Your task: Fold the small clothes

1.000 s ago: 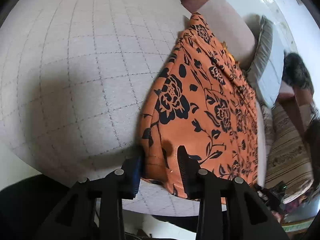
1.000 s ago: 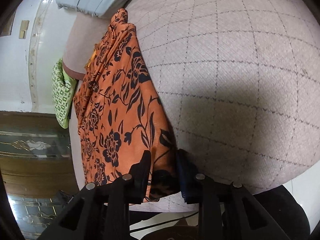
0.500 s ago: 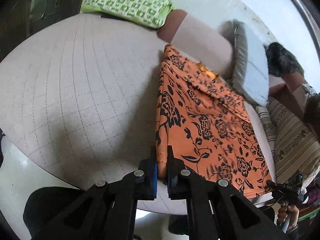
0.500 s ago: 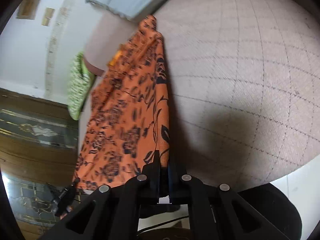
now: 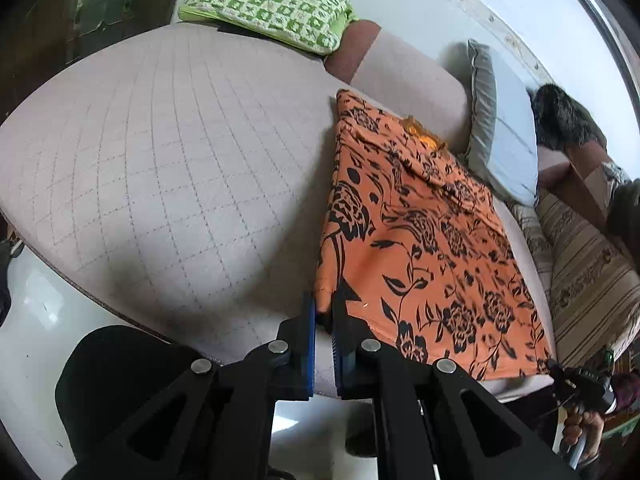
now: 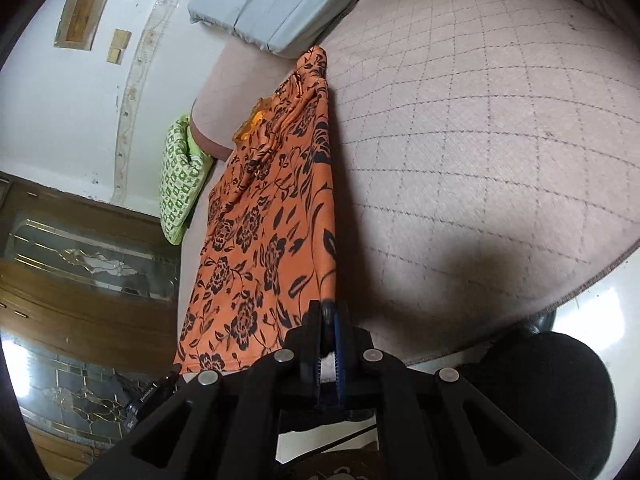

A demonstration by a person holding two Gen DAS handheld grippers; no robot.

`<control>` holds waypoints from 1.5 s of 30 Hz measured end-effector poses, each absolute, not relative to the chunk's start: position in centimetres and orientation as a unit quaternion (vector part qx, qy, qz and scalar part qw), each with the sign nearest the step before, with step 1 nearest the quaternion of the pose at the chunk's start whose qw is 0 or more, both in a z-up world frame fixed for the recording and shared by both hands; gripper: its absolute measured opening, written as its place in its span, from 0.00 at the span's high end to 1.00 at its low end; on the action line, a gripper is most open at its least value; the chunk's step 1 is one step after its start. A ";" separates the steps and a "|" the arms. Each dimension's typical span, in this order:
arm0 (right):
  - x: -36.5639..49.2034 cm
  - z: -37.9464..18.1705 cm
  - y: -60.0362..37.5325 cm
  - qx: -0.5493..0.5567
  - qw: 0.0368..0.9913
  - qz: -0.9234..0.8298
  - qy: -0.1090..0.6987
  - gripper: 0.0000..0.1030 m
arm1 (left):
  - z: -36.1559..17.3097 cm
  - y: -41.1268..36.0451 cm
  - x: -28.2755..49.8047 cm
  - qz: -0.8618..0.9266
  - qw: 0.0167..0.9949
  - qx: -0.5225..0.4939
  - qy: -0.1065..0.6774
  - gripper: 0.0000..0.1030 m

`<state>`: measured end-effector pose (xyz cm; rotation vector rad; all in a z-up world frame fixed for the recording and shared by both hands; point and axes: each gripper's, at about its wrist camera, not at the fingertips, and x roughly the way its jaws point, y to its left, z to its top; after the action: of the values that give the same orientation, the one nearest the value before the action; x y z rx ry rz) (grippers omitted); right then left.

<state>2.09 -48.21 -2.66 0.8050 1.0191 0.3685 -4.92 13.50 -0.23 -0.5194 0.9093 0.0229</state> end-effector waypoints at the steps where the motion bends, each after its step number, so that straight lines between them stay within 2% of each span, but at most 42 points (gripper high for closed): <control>1: 2.2 -2.6 -48.4 0.377 0.782 0.172 0.465 0.91 | -0.4 13.6 -4.7 0.009 0.864 -0.251 0.437 0.93; 3: 2.2 -2.2 -49.1 0.379 0.795 0.161 0.446 0.89 | -0.7 13.7 -4.2 0.006 0.857 -0.259 0.445 0.92; 4: 2.2 -1.8 -49.1 0.372 0.804 0.153 0.439 0.78 | -0.8 13.9 -4.0 0.013 0.855 -0.265 0.446 0.89; 5: 2.4 -1.4 -49.2 0.363 0.811 0.149 0.433 0.66 | -0.8 14.3 -3.9 0.025 0.855 -0.272 0.441 0.78; 6: 2.8 -1.4 -49.2 0.355 0.814 0.141 0.438 0.33 | -0.8 14.6 -3.9 0.029 0.855 -0.279 0.436 0.59; 7: 3.1 -1.4 -49.3 0.351 0.815 0.128 0.442 0.24 | -0.8 14.9 -3.5 0.033 0.855 -0.281 0.434 0.50; 8: 3.7 -1.7 -49.4 0.350 0.813 0.120 0.450 0.24 | -0.9 15.0 -3.1 0.039 0.856 -0.279 0.434 0.41; 12: 5.7 -3.4 -49.3 0.374 0.777 0.145 0.486 0.24 | -1.4 14.4 -1.1 0.021 0.850 -0.274 0.449 0.41; 17: 7.3 -6.0 -47.1 0.384 0.747 0.131 0.526 0.25 | -5.4 12.4 1.1 -0.001 0.805 -0.298 0.513 0.40; 18: 7.5 -5.8 -46.8 0.385 0.749 0.136 0.522 0.34 | -6.1 12.3 1.3 0.001 0.797 -0.307 0.521 0.40; 19: 7.6 -5.8 -46.5 0.381 0.749 0.138 0.524 0.63 | -6.5 12.3 1.4 0.003 0.796 -0.311 0.519 0.40; 20: 7.8 -5.9 -45.9 0.371 0.747 0.137 0.534 0.81 | -6.4 12.3 1.4 0.003 0.798 -0.312 0.515 0.41; 21: 7.8 -5.9 -45.3 0.359 0.749 0.139 0.539 0.94 | -6.3 12.2 1.4 0.002 0.801 -0.309 0.513 0.76; 22: 7.9 -5.9 -44.7 0.343 0.754 0.140 0.543 0.95 | -6.1 12.0 1.6 -0.003 0.804 -0.291 0.519 0.98; 25: 7.6 -4.8 -43.5 0.325 0.764 0.158 0.535 0.96 | -4.6 11.7 1.2 -0.001 0.815 -0.273 0.512 0.98; 27: 7.1 -3.3 -43.0 0.311 0.779 0.169 0.517 0.97 | -2.4 11.1 0.4 0.004 0.840 -0.246 0.483 0.98; 31: 7.0 -2.7 -43.2 0.296 0.790 0.167 0.511 0.96 | -1.0 11.9 -0.2 0.003 0.849 -0.271 0.455 0.97; 32: 6.9 -3.1 -43.6 0.302 0.787 0.160 0.513 0.95 | -1.5 12.3 -0.1 0.009 0.845 -0.275 0.460 0.85; 33: 6.9 -3.8 -44.2 0.315 0.782 0.151 0.516 0.93 | -2.3 12.9 0.1 0.014 0.835 -0.282 0.473 0.58; 35: 7.0 -5.0 -44.8 0.346 0.768 0.144 0.520 0.92 | -4.1 14.7 -0.2 0.028 0.811 -0.312 0.494 0.37; 39: 7.2 -4.5 -44.9 0.352 0.773 0.148 0.507 0.88 | -4.9 15.9 -0.1 0.052 0.811 -0.321 0.487 0.37; 41: 7.6 -4.1 -44.7 0.346 0.776 0.150 0.505 0.79 | -5.2 15.3 0.7 0.039 0.808 -0.319 0.494 0.37; 44: 8.7 -4.4 -43.8 0.345 0.769 0.151 0.516 0.45 | -6.1 13.0 2.5 0.010 0.805 -0.293 0.516 0.37; 45: 9.1 -4.6 -43.0 0.341 0.766 0.154 0.523 0.37 | -6.5 12.5 2.7 0.012 0.804 -0.278 0.525 0.45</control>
<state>9.09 -43.04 -4.59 0.7418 1.1356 0.3346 2.74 12.53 -6.48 -0.5948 1.1250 0.0247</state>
